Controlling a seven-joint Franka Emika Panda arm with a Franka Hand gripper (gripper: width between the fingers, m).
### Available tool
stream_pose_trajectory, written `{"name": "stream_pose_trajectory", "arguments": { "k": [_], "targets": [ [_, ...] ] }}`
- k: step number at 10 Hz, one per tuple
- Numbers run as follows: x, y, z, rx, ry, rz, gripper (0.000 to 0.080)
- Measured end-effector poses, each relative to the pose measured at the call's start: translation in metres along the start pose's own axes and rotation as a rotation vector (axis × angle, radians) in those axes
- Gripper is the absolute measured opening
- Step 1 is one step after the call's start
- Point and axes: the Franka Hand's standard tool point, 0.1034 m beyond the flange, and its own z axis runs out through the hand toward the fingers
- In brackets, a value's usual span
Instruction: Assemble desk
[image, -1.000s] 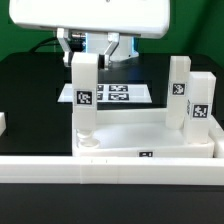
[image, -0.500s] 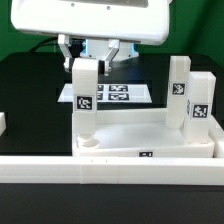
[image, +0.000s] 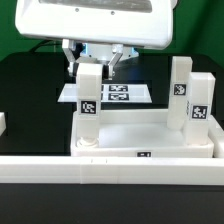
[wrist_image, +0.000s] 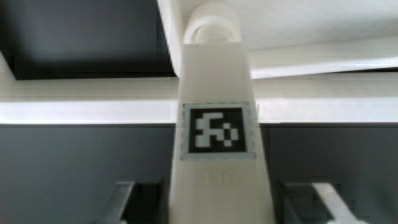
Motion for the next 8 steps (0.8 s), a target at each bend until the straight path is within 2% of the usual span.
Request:
{"name": "stream_pose_trajectory", "arguments": {
  "k": [4,7,8],
  "targets": [
    [-0.0019,0.0011,0.0036,-0.019,0.044,-0.007,0.0287],
    [-0.0076,0.0066,0.0027,-0.045,0.108,-0.009,0.0287],
    [-0.0072,0.0063,0.0027,-0.044,0.107,-0.009,0.0287]
  ]
}}
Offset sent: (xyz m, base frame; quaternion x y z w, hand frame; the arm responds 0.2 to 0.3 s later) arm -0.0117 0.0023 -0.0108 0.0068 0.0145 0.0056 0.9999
